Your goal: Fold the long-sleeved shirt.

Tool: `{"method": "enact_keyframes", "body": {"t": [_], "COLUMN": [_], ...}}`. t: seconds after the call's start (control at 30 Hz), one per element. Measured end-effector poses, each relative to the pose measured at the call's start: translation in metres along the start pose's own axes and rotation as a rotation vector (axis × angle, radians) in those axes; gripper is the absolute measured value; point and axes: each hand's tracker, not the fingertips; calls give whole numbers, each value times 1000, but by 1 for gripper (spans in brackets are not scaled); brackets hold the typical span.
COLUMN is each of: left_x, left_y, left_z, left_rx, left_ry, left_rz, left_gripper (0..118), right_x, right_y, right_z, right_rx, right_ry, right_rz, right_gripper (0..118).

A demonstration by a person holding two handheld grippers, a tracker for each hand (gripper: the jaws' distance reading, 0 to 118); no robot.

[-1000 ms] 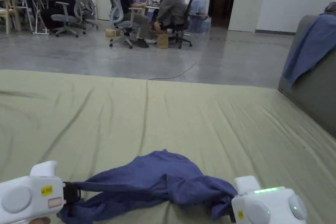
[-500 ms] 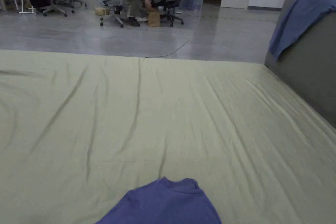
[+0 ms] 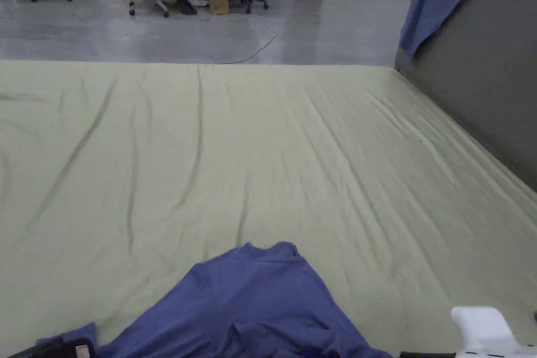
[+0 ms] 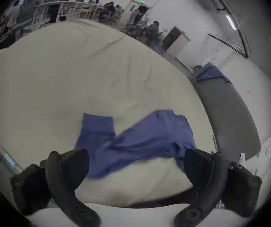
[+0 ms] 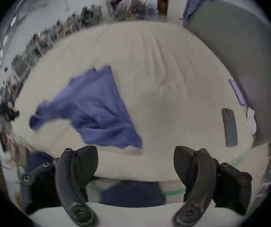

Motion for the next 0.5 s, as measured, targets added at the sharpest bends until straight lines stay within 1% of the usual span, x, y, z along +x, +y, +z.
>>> {"method": "enact_keyframes", "body": {"t": [0.03, 0.07, 0.1, 0.13, 0.17, 0.23, 0.3, 0.33, 0.37, 0.4, 0.43, 0.47, 0.5], "left_x": [8, 16, 23, 31, 37, 45, 54, 61, 68, 75, 82, 88, 86], "left_y": [-7, -16, -23, -31, -35, -33, -17, -3, 13, 27, 42, 56, 67], "left_z": [2, 3, 1, 1, 0, -9, -20, -30, -44, -59, -84, -112, -138], "left_rx": [-42, -49, -64, -64, -77, -108, -81, -69, -55, -37, -53, -103, -113], "left_ry": [-18, -20, 1, 38, 45, -22, -25, -19, -4, 4, 7, 23, 26], "left_rz": [-30, -71, -106, -150, -177, -214, -223, -232, -248, -263, -272, -301, -298], "left_gripper": [99, 48, 0, 0, 0, 0, 0, 3, 44, 91, 118, 117, 117], "right_x": [-4, -8, -15, -24, -29, -36, -40, -55, -57, -58, -59, -70, -70], "right_y": [-8, -19, -25, -30, -39, -46, -49, -47, -47, -47, -47, -45, -46], "right_z": [7, 12, 13, 6, 0, -12, -23, -23, -28, -32, -37, -37, -41], "right_rx": [39, 71, 76, 26, -10, -28, -44, -48, -55, -63, -67, -71, -76], "right_ry": [56, 129, 174, 193, 188, 209, 227, 228, 235, 246, 268, 282, 291], "right_rz": [-49, -75, -74, -59, -77, 5, 39, 41, 39, 36, 27, 21, 15], "right_gripper": [95, 73, 27, 0, 0, 0, 0, 0, 0, 0, 0, 0, 0]}}
